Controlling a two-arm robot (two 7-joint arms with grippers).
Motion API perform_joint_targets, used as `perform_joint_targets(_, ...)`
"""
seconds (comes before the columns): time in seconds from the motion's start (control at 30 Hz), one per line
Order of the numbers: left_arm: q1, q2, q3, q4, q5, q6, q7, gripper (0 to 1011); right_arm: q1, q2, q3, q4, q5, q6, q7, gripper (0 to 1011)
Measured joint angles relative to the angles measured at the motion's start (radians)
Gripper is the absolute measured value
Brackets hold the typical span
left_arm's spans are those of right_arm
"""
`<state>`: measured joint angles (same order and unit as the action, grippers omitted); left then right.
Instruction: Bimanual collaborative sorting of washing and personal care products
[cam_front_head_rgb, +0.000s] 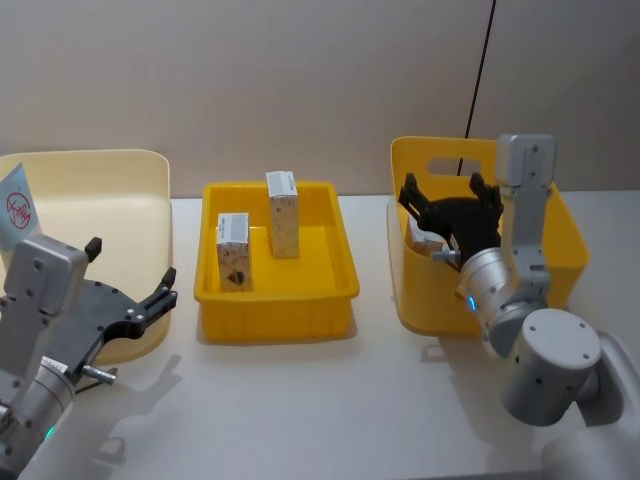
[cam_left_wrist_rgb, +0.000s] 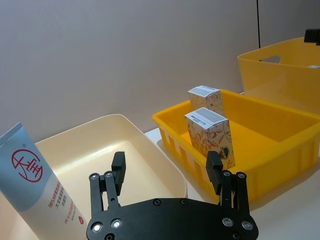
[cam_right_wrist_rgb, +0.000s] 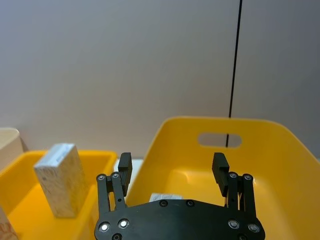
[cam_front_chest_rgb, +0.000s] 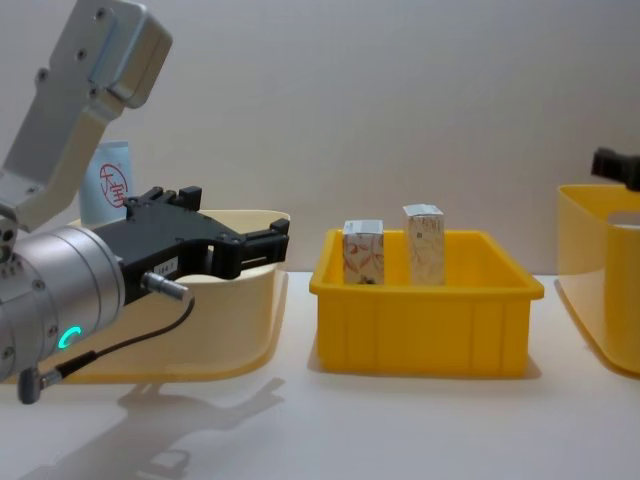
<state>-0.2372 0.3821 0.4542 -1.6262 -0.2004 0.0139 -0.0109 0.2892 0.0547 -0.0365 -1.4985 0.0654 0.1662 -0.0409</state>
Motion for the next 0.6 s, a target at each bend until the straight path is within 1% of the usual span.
perform_joint_targets(0.13,0.000,0.000,0.000,0.000,0.000,0.000,0.000,1003,0.003,0.001,0.005,0.001,0.016,-0.059,0.032,1001)
perform_joint_targets(0.23,0.000,0.000,0.000,0.000,0.000,0.000,0.000,1003,0.004,0.003,0.008,0.001,0.027,-0.093,0.053,1001)
perform_joint_targets(0.27,0.000,0.000,0.000,0.000,0.000,0.000,0.000,1003,0.004,0.003,0.008,0.001,0.027,-0.093,0.053,1001)
perform_joint_targets(0.43,0.000,0.000,0.000,0.000,0.000,0.000,0.000,1003,0.004,0.008,0.010,-0.006,0.052,-0.138,0.097,1001)
perform_joint_targets(0.6,0.000,0.000,0.000,0.000,0.000,0.000,0.000,1003,0.002,0.012,0.010,-0.012,0.070,-0.163,0.123,1001)
